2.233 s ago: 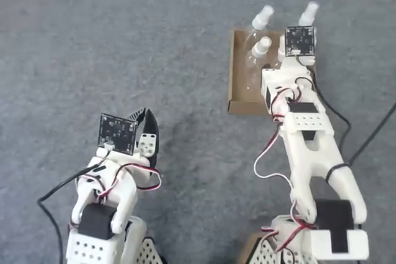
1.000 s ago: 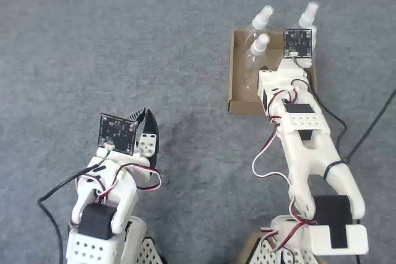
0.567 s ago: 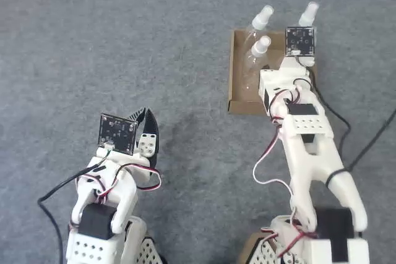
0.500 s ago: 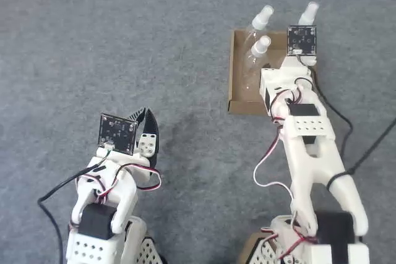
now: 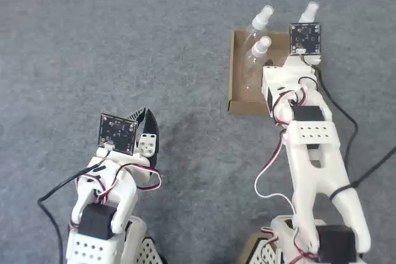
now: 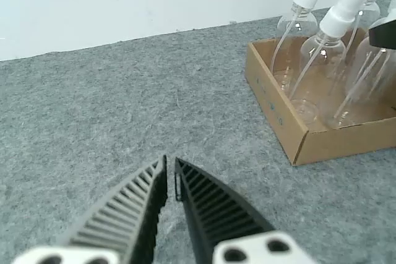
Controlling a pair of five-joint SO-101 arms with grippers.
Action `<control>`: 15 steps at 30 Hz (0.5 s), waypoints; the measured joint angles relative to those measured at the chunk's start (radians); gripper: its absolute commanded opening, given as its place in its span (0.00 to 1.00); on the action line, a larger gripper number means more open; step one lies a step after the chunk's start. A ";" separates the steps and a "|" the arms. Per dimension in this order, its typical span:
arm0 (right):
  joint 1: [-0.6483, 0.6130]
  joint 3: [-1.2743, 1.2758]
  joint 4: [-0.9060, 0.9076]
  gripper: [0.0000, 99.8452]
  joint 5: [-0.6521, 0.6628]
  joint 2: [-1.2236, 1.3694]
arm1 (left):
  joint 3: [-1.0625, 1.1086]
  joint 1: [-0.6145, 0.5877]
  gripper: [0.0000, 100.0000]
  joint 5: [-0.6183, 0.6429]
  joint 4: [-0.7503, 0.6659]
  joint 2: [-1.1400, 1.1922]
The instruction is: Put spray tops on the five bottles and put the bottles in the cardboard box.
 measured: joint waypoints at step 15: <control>-0.002 -0.126 0.439 0.12 0.017 -0.287 | 0.000 0.000 0.01 0.000 0.000 0.000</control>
